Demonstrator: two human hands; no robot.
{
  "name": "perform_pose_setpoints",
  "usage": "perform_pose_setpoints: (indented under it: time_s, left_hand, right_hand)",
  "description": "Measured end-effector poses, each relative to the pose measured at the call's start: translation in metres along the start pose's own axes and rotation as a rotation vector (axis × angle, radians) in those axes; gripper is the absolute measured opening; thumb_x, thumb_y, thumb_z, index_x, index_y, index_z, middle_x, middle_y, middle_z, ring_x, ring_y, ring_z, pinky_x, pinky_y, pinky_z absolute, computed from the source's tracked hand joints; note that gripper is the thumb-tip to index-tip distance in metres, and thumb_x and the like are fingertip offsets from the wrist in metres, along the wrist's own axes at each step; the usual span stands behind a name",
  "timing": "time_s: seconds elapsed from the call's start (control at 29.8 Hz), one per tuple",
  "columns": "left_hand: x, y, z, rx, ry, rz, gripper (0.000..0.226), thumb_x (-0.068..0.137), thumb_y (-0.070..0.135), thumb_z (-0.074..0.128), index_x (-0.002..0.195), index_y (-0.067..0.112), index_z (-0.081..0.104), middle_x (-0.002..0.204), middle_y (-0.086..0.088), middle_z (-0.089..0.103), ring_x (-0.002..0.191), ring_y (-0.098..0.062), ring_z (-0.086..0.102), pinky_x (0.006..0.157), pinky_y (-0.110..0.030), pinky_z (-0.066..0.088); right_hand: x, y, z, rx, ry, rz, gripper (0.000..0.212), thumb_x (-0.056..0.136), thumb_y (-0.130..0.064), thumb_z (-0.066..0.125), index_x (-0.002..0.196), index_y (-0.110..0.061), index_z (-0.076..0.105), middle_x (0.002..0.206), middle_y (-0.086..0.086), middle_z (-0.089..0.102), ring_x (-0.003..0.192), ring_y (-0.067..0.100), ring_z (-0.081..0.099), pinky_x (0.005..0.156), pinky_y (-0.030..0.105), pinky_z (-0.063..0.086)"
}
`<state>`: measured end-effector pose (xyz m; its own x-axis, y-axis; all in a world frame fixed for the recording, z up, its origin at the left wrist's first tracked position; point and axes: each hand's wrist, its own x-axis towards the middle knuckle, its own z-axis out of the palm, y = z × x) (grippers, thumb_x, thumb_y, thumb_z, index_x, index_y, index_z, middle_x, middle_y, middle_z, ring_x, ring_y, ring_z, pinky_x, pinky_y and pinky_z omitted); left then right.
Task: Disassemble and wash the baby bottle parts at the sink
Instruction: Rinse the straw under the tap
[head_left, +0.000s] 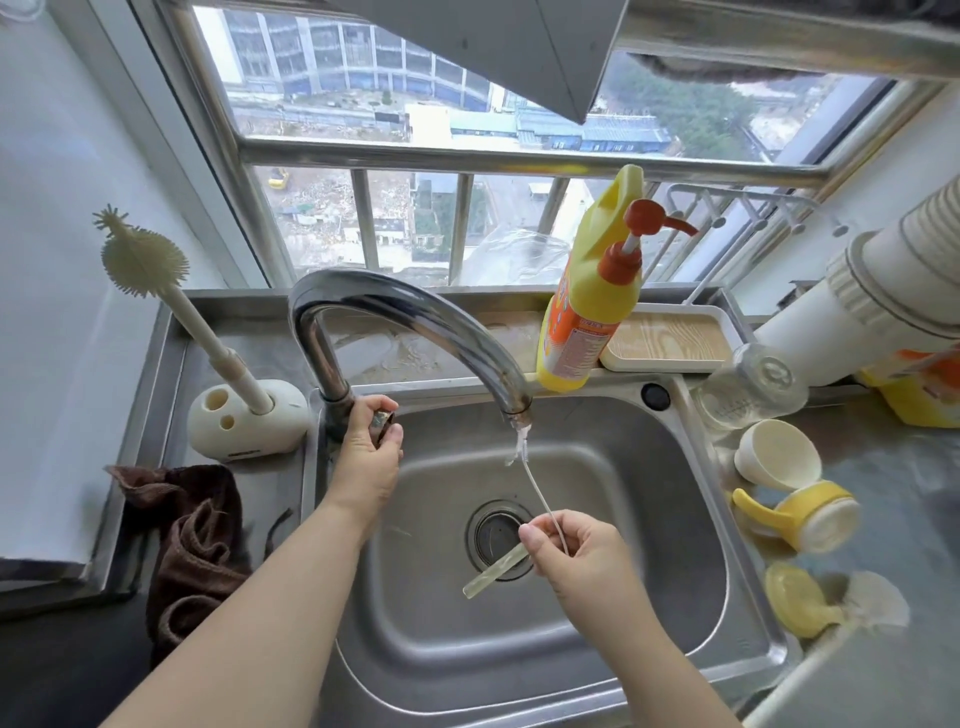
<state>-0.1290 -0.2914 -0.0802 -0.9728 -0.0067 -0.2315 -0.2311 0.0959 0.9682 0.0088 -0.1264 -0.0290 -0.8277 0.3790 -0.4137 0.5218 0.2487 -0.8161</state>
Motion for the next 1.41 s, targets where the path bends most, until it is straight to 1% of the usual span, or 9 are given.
perform_pose_setpoints:
  time_s: [0.17, 0.27, 0.44, 0.57, 0.71, 0.87, 1.04, 1.28, 1.41]
  left_hand:
    - [-0.005, 0.011, -0.008, 0.124, -0.083, -0.086, 0.038, 0.097, 0.010, 0.045, 0.123, 0.038, 0.043, 0.094, 0.002, 0.046, 0.072, -0.015, 0.051, 0.068, -0.018, 0.047]
    - [-0.027, 0.017, -0.011, 0.318, -0.030, -0.067, 0.056, 0.093, 0.015, 0.052, 0.139, 0.039, 0.031, 0.081, 0.005, 0.054, 0.075, -0.020, 0.056, 0.072, -0.029, 0.047]
    - [-0.080, 0.018, 0.007, 0.532, -0.270, 0.217, 0.023, 0.089, 0.007, 0.058, 0.110, 0.017, 0.060, 0.097, 0.008, 0.061, 0.091, -0.008, 0.057, 0.087, -0.021, 0.043]
    - [-0.093, 0.026, 0.034, 0.421, -0.540, 0.138, 0.023, 0.096, 0.013, 0.047, 0.101, 0.035, 0.054, 0.086, 0.021, 0.061, 0.082, 0.005, 0.057, 0.078, -0.009, 0.040]
    - [-0.087, 0.024, 0.041, 0.407, -0.528, 0.147, 0.026, 0.097, 0.015, 0.046, 0.081, 0.036, 0.048, 0.079, 0.014, 0.057, 0.074, 0.001, 0.052, 0.068, -0.008, 0.037]
    - [-0.080, 0.032, 0.039, 0.290, -0.503, 0.166, 0.022, 0.098, 0.017, 0.045, 0.089, 0.036, 0.049, 0.083, 0.013, 0.058, 0.075, 0.011, 0.052, 0.073, -0.005, 0.036]
    - [-0.074, 0.027, 0.043, 0.283, -0.473, 0.169, 0.014, 0.078, 0.058, 0.040, 0.087, 0.059, 0.051, 0.086, 0.024, 0.061, 0.089, -0.012, 0.058, 0.095, -0.035, 0.042]
    - [-0.074, 0.032, 0.047, 0.283, -0.405, 0.138, 0.014, 0.075, 0.058, 0.043, 0.086, 0.064, 0.050, 0.089, 0.021, 0.065, 0.091, -0.009, 0.061, 0.100, -0.043, 0.040]
    - [-0.075, 0.043, 0.047, 0.343, -0.354, 0.172, 0.017, 0.078, 0.055, 0.044, 0.083, 0.071, 0.045, 0.091, 0.012, 0.062, 0.103, -0.017, 0.057, 0.104, -0.050, 0.033]
  right_hand:
    - [0.005, -0.005, -0.005, 0.023, 0.004, -0.015, 0.012, 0.083, -0.020, 0.069, 0.072, -0.014, 0.067, 0.053, -0.006, 0.056, 0.048, 0.000, 0.052, 0.054, 0.014, 0.040]
    - [0.008, -0.009, -0.004, 0.019, -0.001, -0.010, 0.012, 0.083, -0.019, 0.069, 0.074, -0.013, 0.068, 0.050, -0.008, 0.053, 0.044, -0.001, 0.049, 0.051, 0.012, 0.038]
    - [0.013, -0.016, 0.000, -0.002, 0.001, -0.018, 0.013, 0.083, -0.021, 0.068, 0.073, -0.013, 0.066, 0.054, -0.004, 0.057, 0.049, 0.004, 0.051, 0.053, 0.016, 0.042]
    - [0.014, -0.021, 0.001, 0.026, -0.032, -0.019, 0.015, 0.084, -0.026, 0.066, 0.075, -0.014, 0.067, 0.061, 0.005, 0.064, 0.059, 0.012, 0.057, 0.065, 0.033, 0.052]
    - [0.011, -0.029, -0.009, -0.007, -0.039, -0.058, 0.019, 0.093, -0.028, 0.055, 0.081, -0.020, 0.067, 0.059, -0.005, 0.061, 0.061, 0.008, 0.056, 0.066, 0.028, 0.048]
    - [0.003, -0.036, -0.039, -0.201, -0.031, -0.193, 0.019, 0.096, -0.016, 0.047, 0.087, -0.022, 0.063, 0.058, -0.003, 0.058, 0.049, -0.001, 0.046, 0.051, 0.012, 0.037]
    - [0.001, -0.033, -0.058, -0.391, 0.012, -0.325, 0.013, 0.091, -0.021, 0.056, 0.085, -0.024, 0.067, 0.062, -0.019, 0.058, 0.057, 0.000, 0.051, 0.054, 0.014, 0.036]
    - [0.005, -0.046, -0.073, -0.514, 0.006, -0.424, 0.013, 0.091, -0.025, 0.055, 0.089, -0.027, 0.068, 0.073, -0.015, 0.059, 0.068, 0.005, 0.054, 0.066, 0.027, 0.047]
    - [0.007, -0.052, -0.079, -0.597, 0.002, -0.455, 0.015, 0.092, -0.025, 0.052, 0.093, -0.029, 0.067, 0.070, -0.020, 0.051, 0.061, -0.002, 0.045, 0.057, 0.014, 0.034]
